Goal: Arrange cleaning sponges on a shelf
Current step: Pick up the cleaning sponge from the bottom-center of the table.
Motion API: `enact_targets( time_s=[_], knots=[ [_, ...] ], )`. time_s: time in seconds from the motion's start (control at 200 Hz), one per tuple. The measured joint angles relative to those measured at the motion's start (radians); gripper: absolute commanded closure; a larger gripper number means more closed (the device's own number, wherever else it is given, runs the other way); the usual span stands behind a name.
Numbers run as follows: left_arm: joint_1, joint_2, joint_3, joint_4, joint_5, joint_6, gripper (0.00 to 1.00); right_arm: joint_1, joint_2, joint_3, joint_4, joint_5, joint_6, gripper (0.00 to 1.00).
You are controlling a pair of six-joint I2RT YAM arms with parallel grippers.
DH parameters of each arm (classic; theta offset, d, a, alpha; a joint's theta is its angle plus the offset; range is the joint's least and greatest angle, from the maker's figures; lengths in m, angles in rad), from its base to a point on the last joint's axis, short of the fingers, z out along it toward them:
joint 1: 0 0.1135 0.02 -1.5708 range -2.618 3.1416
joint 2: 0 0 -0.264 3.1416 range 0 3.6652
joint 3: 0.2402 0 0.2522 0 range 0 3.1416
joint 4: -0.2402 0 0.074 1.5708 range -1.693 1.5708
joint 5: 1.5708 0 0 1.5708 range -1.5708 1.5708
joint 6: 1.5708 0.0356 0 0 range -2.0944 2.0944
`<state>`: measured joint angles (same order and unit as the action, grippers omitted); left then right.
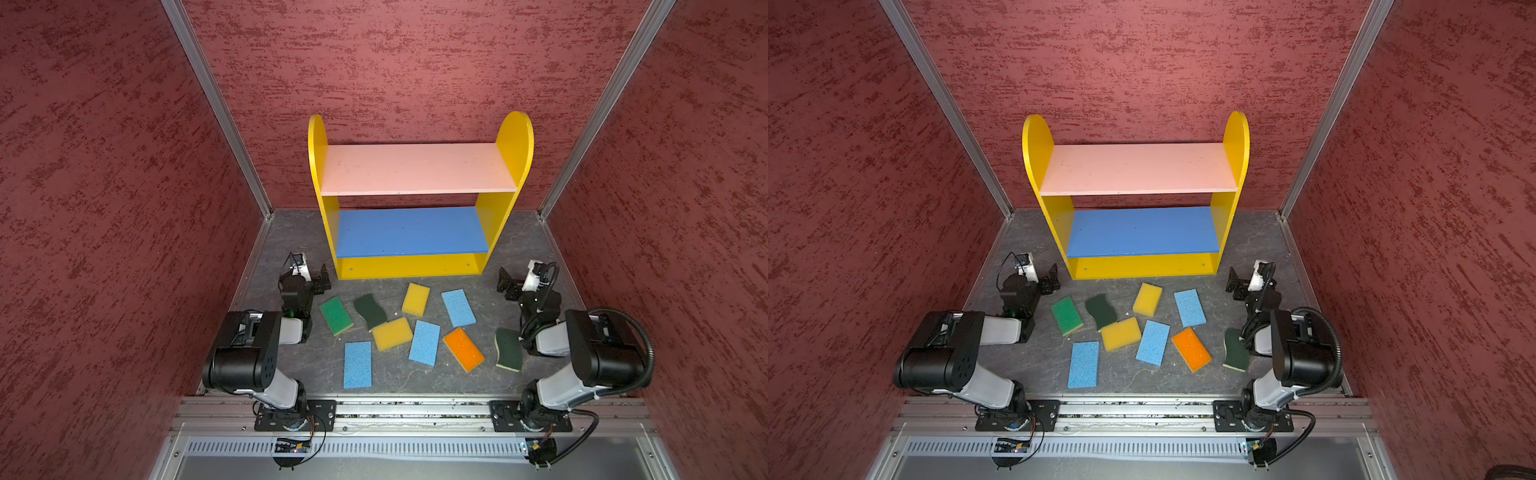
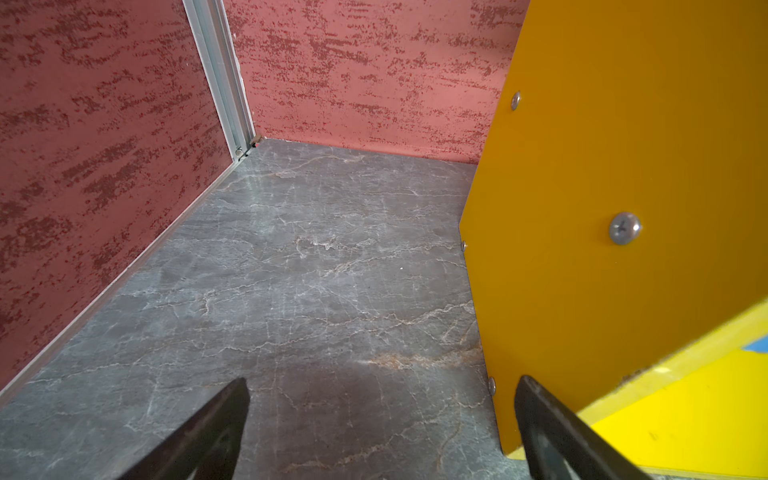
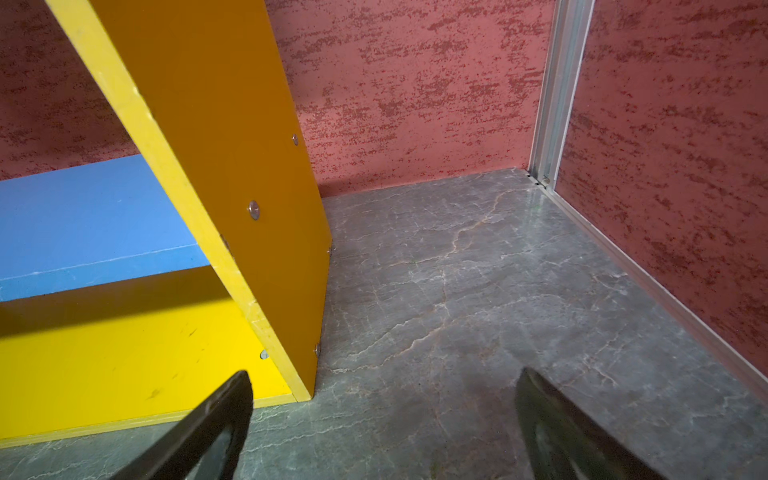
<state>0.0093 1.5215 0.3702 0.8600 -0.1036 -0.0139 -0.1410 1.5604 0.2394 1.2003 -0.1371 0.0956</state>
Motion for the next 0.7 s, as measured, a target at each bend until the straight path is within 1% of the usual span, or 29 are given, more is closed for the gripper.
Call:
enact_targets(
  time_s=[0.15, 0.291, 0.351, 0.481, 0.581, 0.701],
  knots=[
    [0.0, -0.068, 0.048, -0.088, -0.004, 0.0, 0.01, 0.0, -0.061, 0.002, -0.051, 0.0, 0.0, 0.01],
    [-0.022, -0.164, 0.053, -0.167, -0.045, -0.002, 0.01, 0.0, -0.186, 0.015, -0.144, 0.05, 0.009, 0.01],
    [-0.032, -0.209, 0.074, -0.256, -0.068, -0.018, 0.01, 0.0, -0.241, 0.04, -0.206, 0.091, 0.02, 0.01],
    [-0.05, -0.304, 0.167, -0.483, -0.114, -0.089, 0.0, 0.0, -0.341, 0.097, -0.34, 0.156, 0.033, 0.01],
    [-0.09, -0.386, 0.214, -0.635, -0.19, -0.154, 0.01, 0.003, -0.422, 0.125, -0.451, 0.212, 0.056, 0.01],
    [-0.135, -0.448, 0.256, -0.817, -0.246, -0.227, 0.01, 0.013, -0.515, 0.131, -0.574, 0.266, 0.089, 0.01]
  ],
)
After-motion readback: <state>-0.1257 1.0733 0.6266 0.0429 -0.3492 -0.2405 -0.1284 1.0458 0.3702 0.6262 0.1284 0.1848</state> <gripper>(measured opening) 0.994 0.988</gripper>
